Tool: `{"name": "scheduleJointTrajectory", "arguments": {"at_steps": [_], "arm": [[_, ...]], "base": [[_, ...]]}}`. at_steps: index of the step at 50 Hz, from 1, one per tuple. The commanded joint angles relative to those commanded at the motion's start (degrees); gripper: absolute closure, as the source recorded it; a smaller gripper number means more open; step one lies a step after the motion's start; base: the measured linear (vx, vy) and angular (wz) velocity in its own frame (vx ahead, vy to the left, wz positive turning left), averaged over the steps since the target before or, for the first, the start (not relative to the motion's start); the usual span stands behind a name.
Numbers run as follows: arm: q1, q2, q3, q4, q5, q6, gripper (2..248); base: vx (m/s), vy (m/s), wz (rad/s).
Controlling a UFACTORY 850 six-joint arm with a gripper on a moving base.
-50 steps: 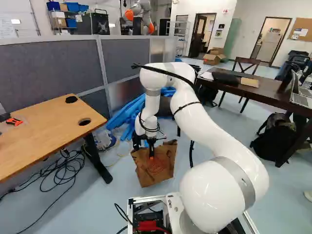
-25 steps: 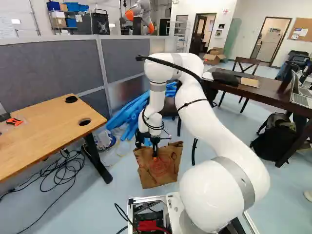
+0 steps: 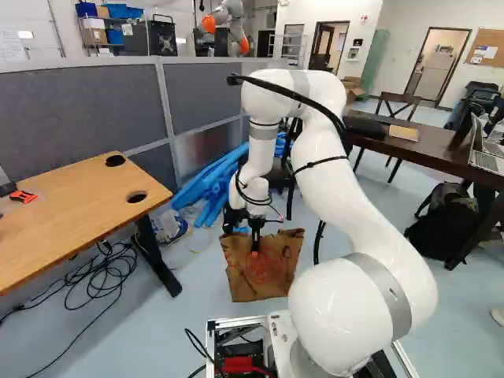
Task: Pick up the bag on the ground and place it on the table
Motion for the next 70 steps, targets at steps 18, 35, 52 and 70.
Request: {"name": "scheduleJointTrajectory", "arguments": {"at_steps": [18, 35, 52, 70], "arm": [[-0.02, 4.67, 3.0, 1.83, 0.0, 0.0, 224], [-0.02, 9.18, 5.75, 3.56, 0.0, 4.99, 224], [-0.02, 13.82, 8.43, 5.04, 0.0, 15.07, 224], [-0.02, 18.86, 11.19, 5.77, 0.0, 25.91, 224]], "base": [[0.0, 0.0, 0.0], [0.0, 0.0, 0.0], [0.0, 0.0, 0.0], [0.0, 0.0, 0.0]]}}
